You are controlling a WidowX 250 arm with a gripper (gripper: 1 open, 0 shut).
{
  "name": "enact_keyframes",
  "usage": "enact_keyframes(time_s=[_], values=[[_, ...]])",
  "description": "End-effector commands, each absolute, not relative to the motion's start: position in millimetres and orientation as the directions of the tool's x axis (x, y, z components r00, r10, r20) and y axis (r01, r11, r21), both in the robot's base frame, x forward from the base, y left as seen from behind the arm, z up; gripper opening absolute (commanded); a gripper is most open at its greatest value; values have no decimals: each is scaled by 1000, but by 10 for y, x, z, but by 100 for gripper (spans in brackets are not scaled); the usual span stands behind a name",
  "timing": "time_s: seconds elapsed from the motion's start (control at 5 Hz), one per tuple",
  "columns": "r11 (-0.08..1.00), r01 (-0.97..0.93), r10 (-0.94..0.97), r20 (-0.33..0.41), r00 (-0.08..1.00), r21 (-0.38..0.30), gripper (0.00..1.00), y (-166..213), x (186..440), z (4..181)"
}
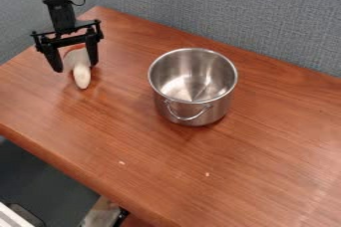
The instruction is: Put the mushroom in the metal pot
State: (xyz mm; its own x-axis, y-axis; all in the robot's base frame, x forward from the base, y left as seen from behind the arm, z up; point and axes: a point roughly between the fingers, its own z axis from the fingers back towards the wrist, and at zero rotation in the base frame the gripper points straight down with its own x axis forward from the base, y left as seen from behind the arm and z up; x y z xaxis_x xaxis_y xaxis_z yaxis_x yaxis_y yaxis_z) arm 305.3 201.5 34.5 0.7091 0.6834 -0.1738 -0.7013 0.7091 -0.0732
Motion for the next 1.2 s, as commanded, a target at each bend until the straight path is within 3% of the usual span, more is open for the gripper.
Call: enact_keyframes(time_s=[0.0,0.6,0.8,1.0], values=[[692,-715,705,-120,699,-95,100,2135,3097,481],[690,-716,707,-116,698,-108,100,2174,3111,476],[693,-713,705,-111,701,-104,0,2159,3129,433],[706,-700,691,-112,714,-108,0,2123,3128,478]])
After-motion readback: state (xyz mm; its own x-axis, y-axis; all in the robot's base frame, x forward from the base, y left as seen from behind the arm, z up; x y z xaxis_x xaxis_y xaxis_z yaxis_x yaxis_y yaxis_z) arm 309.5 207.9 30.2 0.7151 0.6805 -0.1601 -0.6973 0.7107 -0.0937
